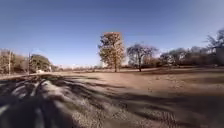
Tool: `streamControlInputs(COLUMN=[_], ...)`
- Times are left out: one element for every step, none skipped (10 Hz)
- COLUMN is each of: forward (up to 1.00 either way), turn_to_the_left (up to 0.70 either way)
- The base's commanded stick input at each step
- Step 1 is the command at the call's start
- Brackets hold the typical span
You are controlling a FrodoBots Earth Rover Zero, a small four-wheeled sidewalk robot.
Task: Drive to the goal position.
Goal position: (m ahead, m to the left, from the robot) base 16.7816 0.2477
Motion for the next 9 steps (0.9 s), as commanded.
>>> streamControlInputs(forward=[0.5, 0.5, 0.5, 0.5, 0.5, 0.5, 0.5, 0.5, 0.5], turn_to_the_left=[0.0, 0.0, 0.0, 0.0, 0.0, 0.0, 0.0, 0.0, 0.0])
